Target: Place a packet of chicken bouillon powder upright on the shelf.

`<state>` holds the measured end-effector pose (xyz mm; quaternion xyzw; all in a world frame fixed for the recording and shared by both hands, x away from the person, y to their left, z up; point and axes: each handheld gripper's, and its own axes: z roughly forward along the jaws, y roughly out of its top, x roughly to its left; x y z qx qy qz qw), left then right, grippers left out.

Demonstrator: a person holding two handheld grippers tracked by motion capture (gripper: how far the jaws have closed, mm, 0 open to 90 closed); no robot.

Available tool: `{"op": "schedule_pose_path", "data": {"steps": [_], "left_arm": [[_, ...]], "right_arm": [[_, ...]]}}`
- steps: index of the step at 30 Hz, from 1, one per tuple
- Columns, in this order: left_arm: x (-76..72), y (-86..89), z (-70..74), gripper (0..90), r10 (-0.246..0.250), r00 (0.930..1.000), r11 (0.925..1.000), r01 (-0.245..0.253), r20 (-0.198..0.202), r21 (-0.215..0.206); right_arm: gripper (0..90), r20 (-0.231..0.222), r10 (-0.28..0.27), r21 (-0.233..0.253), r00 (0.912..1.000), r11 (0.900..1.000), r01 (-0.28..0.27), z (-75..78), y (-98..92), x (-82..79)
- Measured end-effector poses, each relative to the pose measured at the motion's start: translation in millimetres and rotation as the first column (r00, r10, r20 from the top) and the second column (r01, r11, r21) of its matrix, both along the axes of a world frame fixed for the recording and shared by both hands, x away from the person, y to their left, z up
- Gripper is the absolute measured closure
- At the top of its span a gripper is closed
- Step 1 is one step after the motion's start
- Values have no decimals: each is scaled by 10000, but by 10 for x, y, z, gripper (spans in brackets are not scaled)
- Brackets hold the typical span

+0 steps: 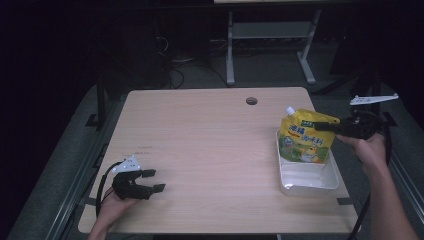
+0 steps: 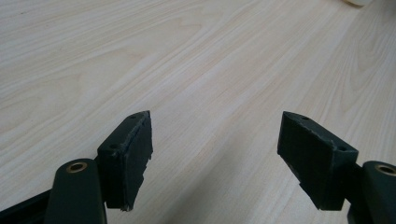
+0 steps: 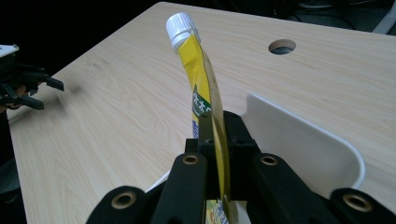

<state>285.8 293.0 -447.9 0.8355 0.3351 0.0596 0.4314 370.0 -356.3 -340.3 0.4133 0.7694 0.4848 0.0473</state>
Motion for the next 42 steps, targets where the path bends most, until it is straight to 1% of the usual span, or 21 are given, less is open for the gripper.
{"op": "schedule_pose_path", "data": {"steps": [2,11,14,16,23,27,28,31,32,35,36,37,39,40,42], "left_arm": [[1,-1,-2,262,-10,10000,10000,10,-4,-3],[-2,1,-2,262,14,10000,10000,-14,-38,-27],[-8,-1,3,262,-22,10000,10000,22,-36,27],[-10,-2,3,262,-20,10000,10000,20,-33,11],[-17,-14,6,262,-52,10000,10000,52,12,19],[-21,-13,5,262,-58,10000,10000,58,2,37],[-22,-11,1,262,-40,10000,10000,40,-23,41],[-22,-7,-1,262,-40,10000,10000,40,-18,62],[-21,-4,-1,262,-35,10000,10000,35,-19,47],[-20,3,2,262,-5,10000,10000,5,-35,-8],[-22,6,3,262,7,10000,10000,-7,-39,-18],[-22,6,3,262,7,10000,10000,-7,-39,-18],[-25,10,2,262,32,10000,10000,-32,-36,-15],[-27,13,2,262,64,10000,10000,-64,-49,-16],[-31,25,1,262,120,9999,9999,-120,-54,-80]], "right_arm": [[868,-4,6,-15,10000,10000,-6,-2,-7,-5],[867,-50,-51,218,10000,9997,52,-54,-70,-37],[868,-89,-65,265,9999,9996,67,-81,-99,-57],[870,-173,-35,184,9998,9998,38,-94,-101,-64],[870,-164,4,119,9999,9999,-2,-89,-92,-72],[848,-79,-33,221,10000,9998,35,-77,-87,-72],[839,53,-115,399,9999,9991,113,-60,-99,-77],[820,89,-158,453,9998,9989,153,-44,-104,-80],[801,107,-167,392,9998,9991,163,-17,-100,-83],[783,179,-248,357,9995,9991,242,20,-90,-89],[767,271,-235,258,9994,9994,228,60,-72,-95],[767,271,-235,258,9994,9994,228,60,-72,-95],[746,405,-235,125,9989,9997,230,108,-48,-101],[729,510,-291,131,9983,9995,285,129,-38,-108],[725,587,-316,92,9978,9995,311,171,-24,-120]]}}
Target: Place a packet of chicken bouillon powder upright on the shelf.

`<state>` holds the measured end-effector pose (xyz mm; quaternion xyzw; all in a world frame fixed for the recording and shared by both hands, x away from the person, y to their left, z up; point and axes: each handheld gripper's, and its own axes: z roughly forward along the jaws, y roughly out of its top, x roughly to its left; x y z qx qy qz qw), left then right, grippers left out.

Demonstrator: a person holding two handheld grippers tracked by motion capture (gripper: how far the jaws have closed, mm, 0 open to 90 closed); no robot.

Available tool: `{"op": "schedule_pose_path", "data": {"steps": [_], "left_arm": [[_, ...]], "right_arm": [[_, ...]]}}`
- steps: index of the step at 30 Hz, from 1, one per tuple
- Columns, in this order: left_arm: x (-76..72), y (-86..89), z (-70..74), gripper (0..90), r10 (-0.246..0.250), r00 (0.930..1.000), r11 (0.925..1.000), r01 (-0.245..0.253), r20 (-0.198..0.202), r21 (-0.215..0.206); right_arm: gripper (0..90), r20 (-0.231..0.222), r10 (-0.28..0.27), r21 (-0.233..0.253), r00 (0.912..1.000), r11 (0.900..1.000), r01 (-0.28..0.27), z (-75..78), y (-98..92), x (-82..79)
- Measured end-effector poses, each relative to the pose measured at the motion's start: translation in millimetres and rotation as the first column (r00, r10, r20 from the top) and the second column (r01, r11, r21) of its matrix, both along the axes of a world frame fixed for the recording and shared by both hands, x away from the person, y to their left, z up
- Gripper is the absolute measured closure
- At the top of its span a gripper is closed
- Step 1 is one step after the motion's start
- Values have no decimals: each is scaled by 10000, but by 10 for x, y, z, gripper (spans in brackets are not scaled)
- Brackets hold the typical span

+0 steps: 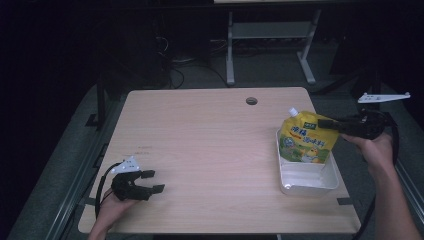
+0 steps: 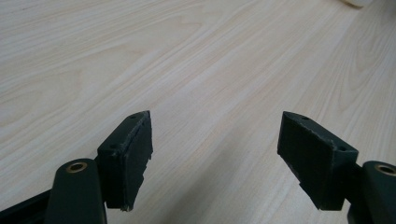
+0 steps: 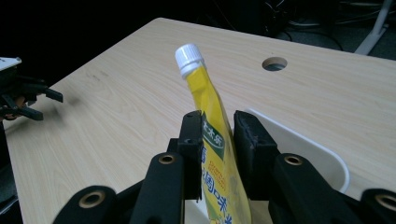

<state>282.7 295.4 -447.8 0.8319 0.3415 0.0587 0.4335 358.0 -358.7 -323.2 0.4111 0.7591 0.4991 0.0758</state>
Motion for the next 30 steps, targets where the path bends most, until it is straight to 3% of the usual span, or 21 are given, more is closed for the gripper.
{"op": "schedule_pose_path", "data": {"steps": [5,12,18,30], "left_arm": [[-15,20,6,262,53,10000,10000,-53,-11,-4],[-41,11,10,257,8,10000,9994,-10,61,351],[-47,61,34,257,225,9996,9996,-228,173,165],[-35,87,40,255,151,9998,9999,-152,164,50]], "right_arm": [[704,259,-1,-142,9997,9999,4,125,29,-50],[671,586,-143,-93,9982,9998,148,284,108,-105],[625,872,-59,-432,9962,9990,97,437,256,-149],[605,841,260,-585,9961,9981,-211,460,456,-167]]}}
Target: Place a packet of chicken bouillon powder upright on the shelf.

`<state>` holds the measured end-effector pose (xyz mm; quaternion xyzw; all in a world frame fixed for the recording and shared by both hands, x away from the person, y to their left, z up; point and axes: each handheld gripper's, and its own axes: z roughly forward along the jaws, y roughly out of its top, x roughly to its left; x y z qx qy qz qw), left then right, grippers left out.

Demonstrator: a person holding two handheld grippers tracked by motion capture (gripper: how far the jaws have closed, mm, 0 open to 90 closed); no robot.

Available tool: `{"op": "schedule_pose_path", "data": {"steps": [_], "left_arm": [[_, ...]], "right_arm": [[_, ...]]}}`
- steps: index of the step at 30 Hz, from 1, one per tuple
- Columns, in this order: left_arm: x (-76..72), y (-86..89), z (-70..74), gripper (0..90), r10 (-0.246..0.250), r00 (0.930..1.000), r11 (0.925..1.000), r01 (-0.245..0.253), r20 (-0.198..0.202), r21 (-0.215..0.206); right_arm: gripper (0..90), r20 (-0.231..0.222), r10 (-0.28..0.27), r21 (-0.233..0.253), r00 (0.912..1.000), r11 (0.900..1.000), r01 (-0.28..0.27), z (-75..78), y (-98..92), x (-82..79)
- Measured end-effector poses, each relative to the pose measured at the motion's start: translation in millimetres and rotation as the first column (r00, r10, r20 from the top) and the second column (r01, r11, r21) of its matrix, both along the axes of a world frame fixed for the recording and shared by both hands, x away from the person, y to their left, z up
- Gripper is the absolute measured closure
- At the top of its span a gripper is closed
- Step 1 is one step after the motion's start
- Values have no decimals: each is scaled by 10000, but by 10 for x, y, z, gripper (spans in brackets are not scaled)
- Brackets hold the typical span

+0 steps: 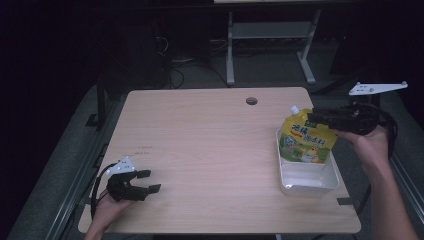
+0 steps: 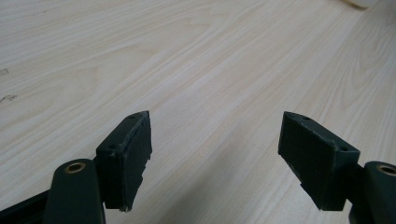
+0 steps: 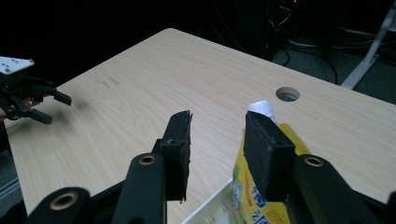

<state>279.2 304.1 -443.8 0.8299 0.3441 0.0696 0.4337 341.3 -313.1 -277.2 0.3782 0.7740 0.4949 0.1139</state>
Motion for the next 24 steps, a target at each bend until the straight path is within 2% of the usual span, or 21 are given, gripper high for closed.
{"op": "schedule_pose_path", "data": {"steps": [2,7,8,15,19,21,22,24], "left_arm": [[6,-4,1,253,-21,10000,10000,21,-8,-40],[6,-17,2,252,-57,10000,10000,57,8,25],[4,-21,4,252,-73,10000,10000,73,24,25],[7,-25,10,251,-81,9999,9999,81,78,69],[8,-19,17,251,-75,9999,10000,75,93,47],[11,-17,17,251,-97,9999,9999,96,112,76],[13,-17,16,250,-105,9999,9999,104,107,84],[19,-19,14,249,-111,9999,9999,110,72,101]], "right_arm": [[595,-18,129,160,9999,9998,-129,-17,46,-38],[579,-79,186,161,9998,9997,-184,-74,105,-93],[577,-132,193,-27,9997,9998,-193,-112,128,-122],[571,-84,224,-76,9997,9997,-225,-203,169,-254],[570,10,183,-481,9998,9987,-182,-260,205,-351],[570,-2,232,-509,9997,9984,-232,-295,216,-393],[569,101,133,-746,9999,9971,-126,-319,225,-439],[569,75,192,-661,9998,9976,-187,-342,230,-474]]}}
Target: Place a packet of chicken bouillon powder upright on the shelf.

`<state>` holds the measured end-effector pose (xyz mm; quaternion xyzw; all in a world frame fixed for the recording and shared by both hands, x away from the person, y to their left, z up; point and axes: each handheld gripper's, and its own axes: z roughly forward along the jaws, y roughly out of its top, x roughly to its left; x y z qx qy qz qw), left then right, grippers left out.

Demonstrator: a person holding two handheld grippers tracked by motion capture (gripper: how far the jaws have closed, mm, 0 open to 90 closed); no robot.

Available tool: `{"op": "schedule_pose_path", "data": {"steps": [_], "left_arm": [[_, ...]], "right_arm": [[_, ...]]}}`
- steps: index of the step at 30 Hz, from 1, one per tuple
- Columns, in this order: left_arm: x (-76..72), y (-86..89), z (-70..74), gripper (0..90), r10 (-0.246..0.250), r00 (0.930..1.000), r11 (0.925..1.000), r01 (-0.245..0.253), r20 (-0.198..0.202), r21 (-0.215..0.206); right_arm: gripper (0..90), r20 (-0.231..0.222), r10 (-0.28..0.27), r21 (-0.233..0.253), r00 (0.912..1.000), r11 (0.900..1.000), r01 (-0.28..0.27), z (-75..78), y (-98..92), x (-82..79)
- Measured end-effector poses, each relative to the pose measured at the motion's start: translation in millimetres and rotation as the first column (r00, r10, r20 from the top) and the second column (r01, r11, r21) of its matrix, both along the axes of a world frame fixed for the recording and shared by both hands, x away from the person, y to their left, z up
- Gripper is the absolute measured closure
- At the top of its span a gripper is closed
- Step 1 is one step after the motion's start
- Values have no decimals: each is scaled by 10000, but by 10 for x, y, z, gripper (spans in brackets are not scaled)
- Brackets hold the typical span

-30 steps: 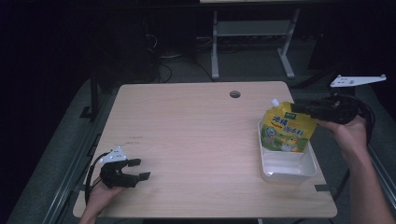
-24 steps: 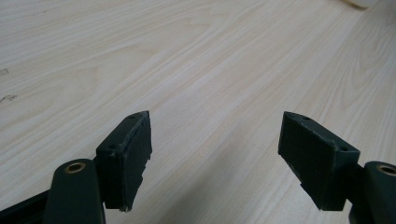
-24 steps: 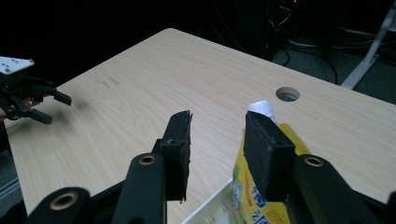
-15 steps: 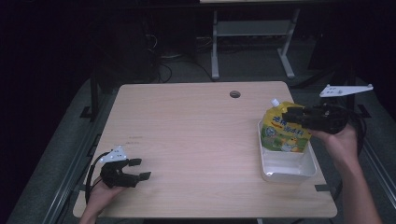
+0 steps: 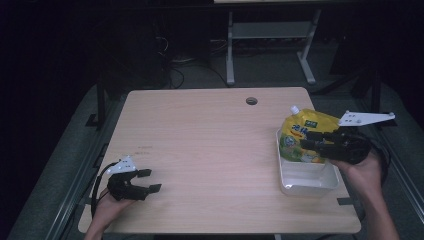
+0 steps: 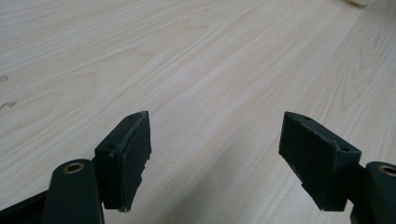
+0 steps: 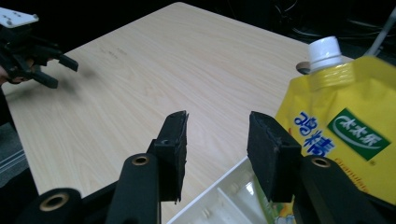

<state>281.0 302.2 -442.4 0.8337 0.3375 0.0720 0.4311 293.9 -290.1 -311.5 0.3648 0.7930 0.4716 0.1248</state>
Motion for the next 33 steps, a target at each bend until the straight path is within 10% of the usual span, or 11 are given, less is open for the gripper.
{"op": "schedule_pose_path", "data": {"steps": [21,33], "left_arm": [[6,-16,-6,247,-87,10000,10000,87,-33,-1],[6,-22,-23,244,-123,9999,9999,123,-102,40]], "right_arm": [[547,-256,1193,-900,9925,9885,-1211,-243,580,-84],[519,-333,1801,-538,9831,9819,-1817,-408,892,-55]]}}
